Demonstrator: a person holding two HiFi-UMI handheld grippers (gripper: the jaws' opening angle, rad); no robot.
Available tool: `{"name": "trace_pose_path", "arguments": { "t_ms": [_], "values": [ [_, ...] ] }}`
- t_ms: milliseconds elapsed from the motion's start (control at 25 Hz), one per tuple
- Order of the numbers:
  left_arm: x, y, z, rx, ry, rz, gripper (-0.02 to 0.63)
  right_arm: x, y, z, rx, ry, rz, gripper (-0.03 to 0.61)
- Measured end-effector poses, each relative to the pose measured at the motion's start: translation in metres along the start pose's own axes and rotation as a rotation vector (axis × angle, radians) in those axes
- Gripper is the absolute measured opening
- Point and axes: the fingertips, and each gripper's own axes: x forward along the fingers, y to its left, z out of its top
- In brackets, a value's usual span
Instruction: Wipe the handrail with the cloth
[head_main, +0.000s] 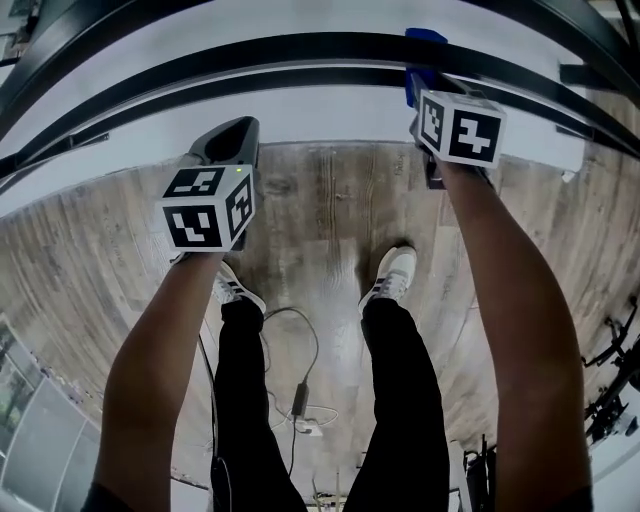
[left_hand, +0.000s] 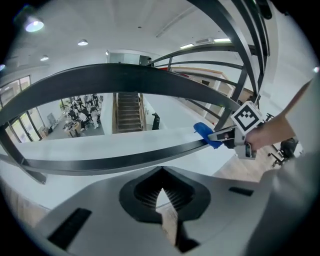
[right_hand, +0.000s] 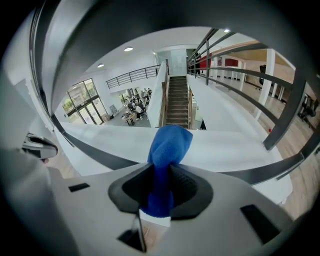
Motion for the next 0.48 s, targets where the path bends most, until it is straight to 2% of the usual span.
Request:
{"name": "trace_pose_path", "arguments": {
  "t_ms": [480],
  "values": [
    [0.06,-0.119,0.032,0.039,0.008,-0.046,0.003,-0.036,-0.149,-0.023,0.03,-0.023,-0.071,0.098]
  ]
}}
